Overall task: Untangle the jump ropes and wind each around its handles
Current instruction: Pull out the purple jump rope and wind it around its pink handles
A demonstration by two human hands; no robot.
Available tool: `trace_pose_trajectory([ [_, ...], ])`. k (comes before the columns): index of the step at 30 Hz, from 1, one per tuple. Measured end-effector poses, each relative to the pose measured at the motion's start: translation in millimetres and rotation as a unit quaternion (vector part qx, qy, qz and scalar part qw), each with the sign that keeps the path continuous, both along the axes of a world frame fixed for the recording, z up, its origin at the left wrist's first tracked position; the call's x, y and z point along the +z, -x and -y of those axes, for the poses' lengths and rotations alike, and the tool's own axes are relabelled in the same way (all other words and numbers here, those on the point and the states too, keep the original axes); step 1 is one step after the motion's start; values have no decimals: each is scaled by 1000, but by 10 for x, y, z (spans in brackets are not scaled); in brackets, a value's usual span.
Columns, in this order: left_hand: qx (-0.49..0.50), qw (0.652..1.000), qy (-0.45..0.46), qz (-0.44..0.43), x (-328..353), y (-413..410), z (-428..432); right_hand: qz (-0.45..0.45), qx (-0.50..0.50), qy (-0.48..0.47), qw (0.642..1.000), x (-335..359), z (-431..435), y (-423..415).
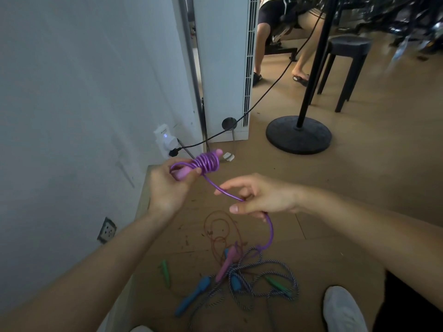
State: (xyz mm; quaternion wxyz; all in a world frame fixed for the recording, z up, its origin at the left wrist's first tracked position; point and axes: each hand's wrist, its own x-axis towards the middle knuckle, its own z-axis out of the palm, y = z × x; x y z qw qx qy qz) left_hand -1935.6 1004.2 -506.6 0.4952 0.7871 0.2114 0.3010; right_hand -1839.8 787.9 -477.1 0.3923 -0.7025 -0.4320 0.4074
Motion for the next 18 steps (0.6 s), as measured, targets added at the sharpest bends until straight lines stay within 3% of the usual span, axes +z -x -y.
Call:
trace_pose_trajectory([
  [3, -35, 975, -202, -82, -15, 19, -45, 79, -4, 7, 997, 107, 38, -86],
  [6, -113, 935, -286, -178, 2, 49, -60, 135, -26, 7, 991, 226, 94, -207],
  [10, -300, 888, -226, -266, 76, 50, -115, 160, -62, -33, 985, 314, 151, -347],
  [13, -424, 848, -115, -298, 175, 99, -138, 159, -96, -85, 979, 328, 154, -437],
  [16, -490, 824, 0, -284, 248, 142, -166, 185, -128, -102, 969, 265, 155, -568],
  [18, -497, 825, 124, -239, 272, 164, -217, 188, -148, -81, 968, 177, 173, -661],
])
